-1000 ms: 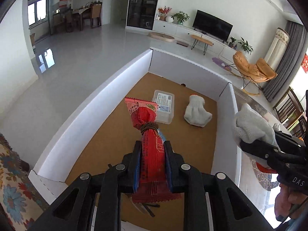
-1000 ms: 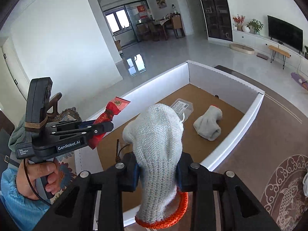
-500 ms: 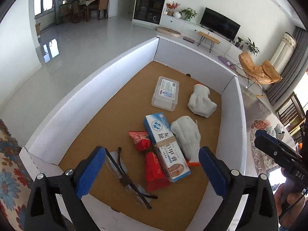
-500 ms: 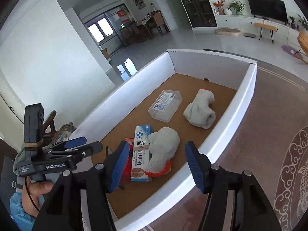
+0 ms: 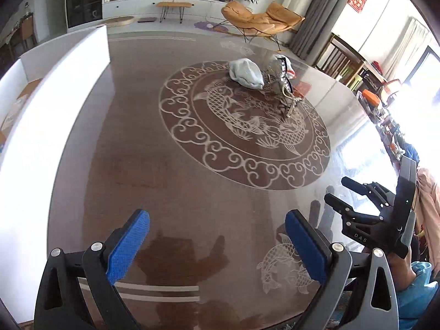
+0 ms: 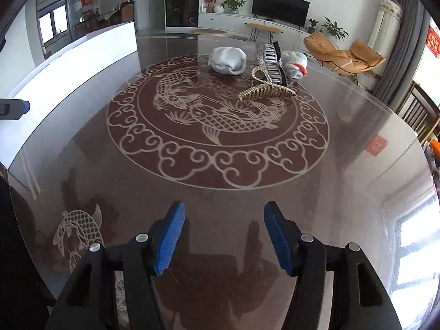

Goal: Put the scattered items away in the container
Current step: 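Move both open tools back over the remaining table items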

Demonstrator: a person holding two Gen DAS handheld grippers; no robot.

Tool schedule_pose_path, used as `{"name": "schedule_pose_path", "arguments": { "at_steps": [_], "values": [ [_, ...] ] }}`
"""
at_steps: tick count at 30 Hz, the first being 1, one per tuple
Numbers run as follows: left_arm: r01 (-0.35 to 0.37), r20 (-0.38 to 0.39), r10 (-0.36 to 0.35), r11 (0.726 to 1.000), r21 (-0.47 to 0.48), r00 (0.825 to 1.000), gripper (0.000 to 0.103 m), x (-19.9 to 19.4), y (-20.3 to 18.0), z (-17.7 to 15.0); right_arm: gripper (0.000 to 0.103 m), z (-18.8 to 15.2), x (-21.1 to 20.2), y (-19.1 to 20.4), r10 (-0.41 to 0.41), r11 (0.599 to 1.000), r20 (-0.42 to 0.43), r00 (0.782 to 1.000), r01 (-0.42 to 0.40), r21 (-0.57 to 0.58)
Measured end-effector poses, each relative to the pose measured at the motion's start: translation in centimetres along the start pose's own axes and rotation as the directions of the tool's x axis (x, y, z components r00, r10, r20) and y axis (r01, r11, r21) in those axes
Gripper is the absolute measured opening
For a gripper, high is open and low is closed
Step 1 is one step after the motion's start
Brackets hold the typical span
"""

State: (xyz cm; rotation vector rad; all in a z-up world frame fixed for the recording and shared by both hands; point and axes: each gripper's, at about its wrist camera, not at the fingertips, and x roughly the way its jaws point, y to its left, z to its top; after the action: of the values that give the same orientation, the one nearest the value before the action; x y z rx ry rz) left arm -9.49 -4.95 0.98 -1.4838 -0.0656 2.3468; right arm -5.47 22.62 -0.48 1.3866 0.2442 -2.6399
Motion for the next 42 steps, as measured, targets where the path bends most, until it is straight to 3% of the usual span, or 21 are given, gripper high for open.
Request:
{"name": "schedule_pose_path", "arguments": {
  "at_steps": [3, 5, 9, 14, 19, 22, 24, 26, 28, 30, 33, 36, 38, 40, 42],
  "values": [
    [-0.008, -0.042, 0.009, 1.000, 0.021, 0.999, 0.101, 4.2, -3.7, 0.8, 0.061, -0.7, 0.6, -3.2, -0.006, 1.000, -0.023, 1.000, 0.007, 0.016],
    [-0.037, -0.045, 0.038, 0.999, 0.018, 0.998, 0.101, 6.5, -5.1, 1.2, 0.062, -0.3, 1.4, -5.0, 0.030, 0.999, -0.014, 0.999, -0.030, 0.043],
    [-0.129, 0.016, 0.128, 0.990, 0.054, 0.992, 0.103, 9.4, -6.8, 2.5, 0.062, 2.6, 3.9, -8.6, 0.014, 0.991, -0.001, 1.000, -0.014, 0.134],
    [-0.187, 0.118, 0.171, 0.971, 0.147, 0.978, 0.103, 10.3, -7.9, 2.2, 0.062, 11.0, 10.2, -15.4, -0.025, 0.946, 0.000, 1.000, 0.024, 0.322],
    [-0.171, 0.103, 0.155, 0.971, 0.166, 0.983, 0.103, 10.2, -7.0, 2.8, 0.062, 21.1, 17.1, -21.7, -0.050, 0.859, -0.053, 0.997, 0.070, 0.507],
    [-0.178, 0.094, 0.165, 0.972, 0.152, 0.982, 0.103, 9.9, -6.1, 3.1, 0.064, 25.2, 19.7, -21.3, 0.059, 0.831, -0.010, 0.998, -0.043, 0.554],
    [-0.180, 0.084, 0.171, 0.976, 0.121, 0.982, 0.103, 9.8, -4.7, 3.2, 0.064, 27.1, 20.7, -19.1, 0.177, 0.856, -0.015, 0.984, -0.146, 0.496],
    [-0.170, 0.067, 0.166, 0.984, 0.056, 0.984, 0.103, 9.1, -2.7, 3.4, 0.063, 27.7, 20.6, -15.3, 0.281, 0.902, -0.066, 0.957, -0.240, 0.358],
    [-0.133, 0.063, 0.136, 0.990, -0.042, 0.989, 0.103, 8.1, -0.3, 3.5, 0.063, 26.4, 19.1, -12.0, 0.290, 0.937, -0.112, 0.951, -0.258, 0.235],
    [-0.088, 0.076, 0.100, 0.985, -0.146, 0.992, 0.103, 6.9, 2.2, 3.4, 0.063, 23.4, 17.1, -9.9, 0.327, 0.936, -0.160, 0.931, -0.296, 0.189],
    [-0.025, 0.092, 0.046, 0.976, -0.218, 0.995, 0.103, 6.0, 4.0, 3.1, 0.063, 17.8, 12.6, -8.1, 0.308, 0.950, -0.164, 0.937, -0.293, 0.109],
    [0.043, 0.117, -0.020, 0.980, -0.193, 0.993, 0.103, 5.6, 3.6, 2.8, 0.063, 13.2, 5.5, -9.9, 0.181, 0.975, 0.053, 0.982, -0.186, 0.126],
    [0.066, 0.127, -0.048, 0.987, -0.143, 0.991, 0.103, 5.6, 2.5, 2.7, 0.063, 9.2, 1.2, -12.0, 0.105, 0.971, 0.161, 0.981, -0.136, 0.197],
    [0.083, 0.121, -0.071, 0.992, -0.093, 0.990, 0.103, 6.0, 0.9, 2.4, 0.063, 4.5, -1.4, -13.3, 0.080, 0.958, 0.172, 0.982, -0.124, 0.260],
    [0.083, 0.101, -0.076, 0.995, -0.060, 0.992, 0.103, 6.9, -0.9, 2.2, 0.063, 0.4, -2.8, -13.5, 0.124, 0.946, 0.144, 0.982, -0.161, 0.280]
  ]
}}
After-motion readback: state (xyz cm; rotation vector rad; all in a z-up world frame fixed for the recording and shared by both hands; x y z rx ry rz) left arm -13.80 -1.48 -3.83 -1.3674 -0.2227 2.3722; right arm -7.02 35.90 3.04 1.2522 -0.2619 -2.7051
